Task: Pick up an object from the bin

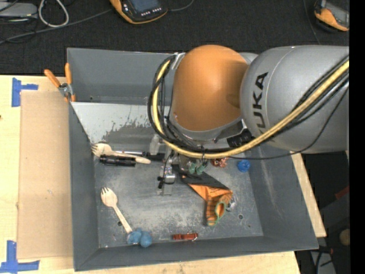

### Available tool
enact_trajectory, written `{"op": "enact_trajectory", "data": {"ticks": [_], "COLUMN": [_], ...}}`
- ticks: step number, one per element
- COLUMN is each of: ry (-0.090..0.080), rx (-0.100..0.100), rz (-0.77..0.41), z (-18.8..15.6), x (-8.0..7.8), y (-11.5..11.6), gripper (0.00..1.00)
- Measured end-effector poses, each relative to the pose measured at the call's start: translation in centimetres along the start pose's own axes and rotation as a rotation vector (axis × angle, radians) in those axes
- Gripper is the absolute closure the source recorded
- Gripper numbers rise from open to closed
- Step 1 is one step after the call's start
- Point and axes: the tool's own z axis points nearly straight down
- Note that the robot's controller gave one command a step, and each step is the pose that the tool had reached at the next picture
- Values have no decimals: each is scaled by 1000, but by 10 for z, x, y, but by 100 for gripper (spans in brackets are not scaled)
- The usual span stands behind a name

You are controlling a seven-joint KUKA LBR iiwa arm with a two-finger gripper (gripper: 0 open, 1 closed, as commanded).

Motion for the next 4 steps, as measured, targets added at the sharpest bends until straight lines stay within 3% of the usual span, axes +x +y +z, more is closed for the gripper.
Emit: {"op": "enact_trajectory", "data": {"ticks": [1,2,3,4], "ry": [-7,-10,-18,-7], "rx": [-1,-3,-5,-3], "rz": [4,64,-36,400], "z": [-4,75,75,108], "x": [-2,-27,-57,-61], "y": [-1,29,76,86], "gripper": [0,0,0,0]}}
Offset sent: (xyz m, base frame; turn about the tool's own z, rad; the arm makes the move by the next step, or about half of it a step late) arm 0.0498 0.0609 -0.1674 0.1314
